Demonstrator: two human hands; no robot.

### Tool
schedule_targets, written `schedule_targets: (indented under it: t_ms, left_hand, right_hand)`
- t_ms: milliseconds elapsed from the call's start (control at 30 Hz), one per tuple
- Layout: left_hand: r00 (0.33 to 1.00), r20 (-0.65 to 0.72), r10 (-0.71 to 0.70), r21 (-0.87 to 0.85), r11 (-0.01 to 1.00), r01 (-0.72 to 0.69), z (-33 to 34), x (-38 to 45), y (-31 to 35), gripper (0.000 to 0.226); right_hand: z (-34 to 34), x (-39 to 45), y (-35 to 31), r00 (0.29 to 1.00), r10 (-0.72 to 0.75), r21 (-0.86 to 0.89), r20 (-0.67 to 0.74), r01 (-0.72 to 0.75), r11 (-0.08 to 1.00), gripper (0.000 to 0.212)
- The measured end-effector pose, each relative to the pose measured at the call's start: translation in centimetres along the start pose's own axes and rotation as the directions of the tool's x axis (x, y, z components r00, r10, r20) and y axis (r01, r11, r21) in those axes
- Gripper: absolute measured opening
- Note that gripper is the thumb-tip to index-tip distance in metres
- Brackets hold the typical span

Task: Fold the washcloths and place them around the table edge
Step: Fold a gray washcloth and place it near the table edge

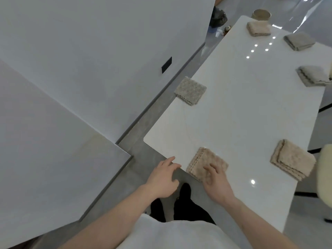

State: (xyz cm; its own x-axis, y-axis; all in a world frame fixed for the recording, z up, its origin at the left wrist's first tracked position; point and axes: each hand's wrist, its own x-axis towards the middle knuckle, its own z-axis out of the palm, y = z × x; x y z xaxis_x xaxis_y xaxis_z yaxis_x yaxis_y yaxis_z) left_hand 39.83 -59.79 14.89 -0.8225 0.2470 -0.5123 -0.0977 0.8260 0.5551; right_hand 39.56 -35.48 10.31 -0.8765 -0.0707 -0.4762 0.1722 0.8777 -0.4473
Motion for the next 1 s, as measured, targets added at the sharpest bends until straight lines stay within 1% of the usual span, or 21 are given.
schedule_targets:
  t_ms: [100, 200, 267, 333, 400, 500, 567, 600, 667, 767, 900, 1000]
  left_hand:
    - [0.999, -0.030, -0.039, -0.020, 0.999, 0.039, 1.3, -3.0, -0.1, 0.061]
    - [0.989, -0.085, -0.122, -0.037, 0.992, 0.119, 1.9, -5.1, 0.1, 0.058]
    - [0.975, -0.130, -0.178, -0.050, 0.984, 0.173, 2.5, -6.0, 0.7, 0.056]
    - [0.957, -0.184, -0.224, -0.060, 0.974, 0.217, 3.6, -6.5, 1.7, 0.054]
    - [0.934, -0.232, -0.272, -0.077, 0.962, 0.261, 5.4, -6.7, 3.3, 0.054]
    - [0.891, -0.293, -0.346, -0.156, 0.937, 0.313, 9.2, -6.3, 7.4, 0.053]
    - [0.867, -0.316, -0.385, -0.233, 0.918, 0.322, 12.3, -5.8, 10.9, 0.052]
    - [0.869, -0.308, -0.387, -0.266, 0.912, 0.312, 13.8, -5.6, 12.9, 0.051]
    - [0.895, -0.277, -0.349, -0.292, 0.918, 0.268, 16.9, -5.3, 17.0, 0.052]
    - [0.934, -0.247, -0.260, -0.258, 0.946, 0.196, 19.5, -4.8, 21.7, 0.055]
    - [0.964, -0.197, -0.178, -0.184, 0.973, 0.143, 20.5, -5.0, 23.7, 0.055]
    - [0.971, -0.171, -0.165, -0.151, 0.979, 0.140, 20.3, -4.9, 23.9, 0.055]
  right_hand:
    - [0.1, -0.6, 0.3, 0.995, 0.008, -0.014, 0.104, -0.007, 1.000, 0.061]
    - [-0.2, -0.5, 0.9, 0.975, -0.011, -0.041, 0.223, 0.021, 0.999, 0.065]
    - [-0.7, -0.5, 1.3, 0.961, -0.037, -0.037, 0.273, 0.049, 0.998, 0.066]
    - [-1.6, -0.8, 2.0, 0.953, -0.095, 0.001, 0.288, 0.099, 0.995, 0.064]
    - [-2.8, -1.4, 3.5, 0.938, -0.190, 0.044, 0.289, 0.185, 0.982, 0.060]
    - [-5.4, -2.8, 7.7, 0.902, -0.309, 0.077, 0.302, 0.300, 0.951, 0.059]
    - [-7.6, -3.8, 11.2, 0.893, -0.335, 0.058, 0.302, 0.333, 0.941, 0.059]
    - [-8.6, -4.3, 13.0, 0.897, -0.322, 0.038, 0.304, 0.326, 0.944, 0.059]
    - [-10.5, -5.3, 16.5, 0.908, -0.302, 0.020, 0.291, 0.310, 0.951, 0.060]
    - [-12.7, -6.0, 19.9, 0.921, -0.289, 0.037, 0.262, 0.290, 0.956, 0.058]
    - [-14.2, -6.7, 22.6, 0.951, -0.239, 0.080, 0.197, 0.227, 0.971, 0.055]
    - [-15.2, -7.2, 24.1, 0.964, -0.202, 0.104, 0.172, 0.187, 0.977, 0.054]
